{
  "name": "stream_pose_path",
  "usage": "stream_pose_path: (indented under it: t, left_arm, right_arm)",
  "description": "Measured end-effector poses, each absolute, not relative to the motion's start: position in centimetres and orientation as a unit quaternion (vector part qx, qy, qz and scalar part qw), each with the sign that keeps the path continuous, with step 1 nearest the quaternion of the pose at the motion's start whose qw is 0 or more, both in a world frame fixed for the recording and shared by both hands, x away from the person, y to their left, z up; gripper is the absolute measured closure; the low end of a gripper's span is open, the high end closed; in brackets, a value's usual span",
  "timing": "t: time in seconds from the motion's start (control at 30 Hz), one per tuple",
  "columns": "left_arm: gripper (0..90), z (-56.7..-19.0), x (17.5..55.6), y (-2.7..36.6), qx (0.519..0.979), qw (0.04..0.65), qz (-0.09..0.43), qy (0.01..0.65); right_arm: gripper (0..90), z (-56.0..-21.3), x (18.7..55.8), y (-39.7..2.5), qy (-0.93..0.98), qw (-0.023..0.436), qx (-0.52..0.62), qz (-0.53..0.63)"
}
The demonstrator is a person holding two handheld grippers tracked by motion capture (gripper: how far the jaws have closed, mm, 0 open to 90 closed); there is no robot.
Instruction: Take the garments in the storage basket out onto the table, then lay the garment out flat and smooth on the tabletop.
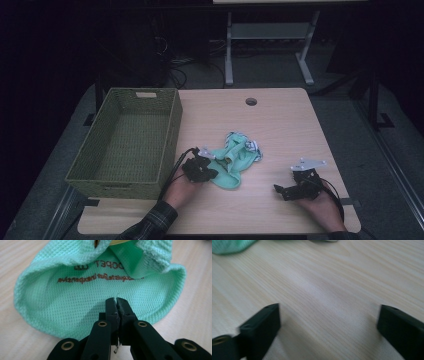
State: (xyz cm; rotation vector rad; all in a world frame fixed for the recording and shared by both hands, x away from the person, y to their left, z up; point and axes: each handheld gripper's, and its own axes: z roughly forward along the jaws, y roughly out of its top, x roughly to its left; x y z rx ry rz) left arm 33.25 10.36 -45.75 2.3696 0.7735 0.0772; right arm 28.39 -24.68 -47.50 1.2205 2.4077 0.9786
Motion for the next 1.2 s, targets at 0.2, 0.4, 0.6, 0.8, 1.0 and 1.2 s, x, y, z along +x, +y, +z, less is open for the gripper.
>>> stream_pose_path:
  t: [0.2,0.4,0.6,0.8,1.0,1.2]
  left_arm:
    - [89.5,-45.7,33.2,10.3,0.904,0.314,0.028,0.288]
    - [89.5,-45.6,33.1,10.1,0.906,0.309,0.034,0.289]
    - [89.6,-45.6,33.2,10.1,0.903,0.312,0.028,0.295]
    - [89.6,-45.7,33.4,10.2,0.902,0.312,0.022,0.296]
    - [89.5,-45.6,33.4,10.2,0.905,0.307,0.021,0.295]
    - [89.3,-45.6,33.5,10.2,0.904,0.308,0.016,0.297]
  right_arm:
    - [19.1,-46.8,28.8,-24.6,0.828,0.14,0.412,0.353]
    - [25.8,-46.0,30.2,-23.8,0.833,0.136,0.396,0.361]
    - [37.6,-44.8,32.2,-23.0,0.833,0.133,0.38,0.379]
    - [46.8,-44.6,33.8,-22.8,0.829,0.128,0.381,0.388]
    - [52.1,-44.5,35.3,-21.9,0.829,0.12,0.38,0.392]
    - [55.7,-44.7,36.8,-21.0,0.826,0.104,0.381,0.403]
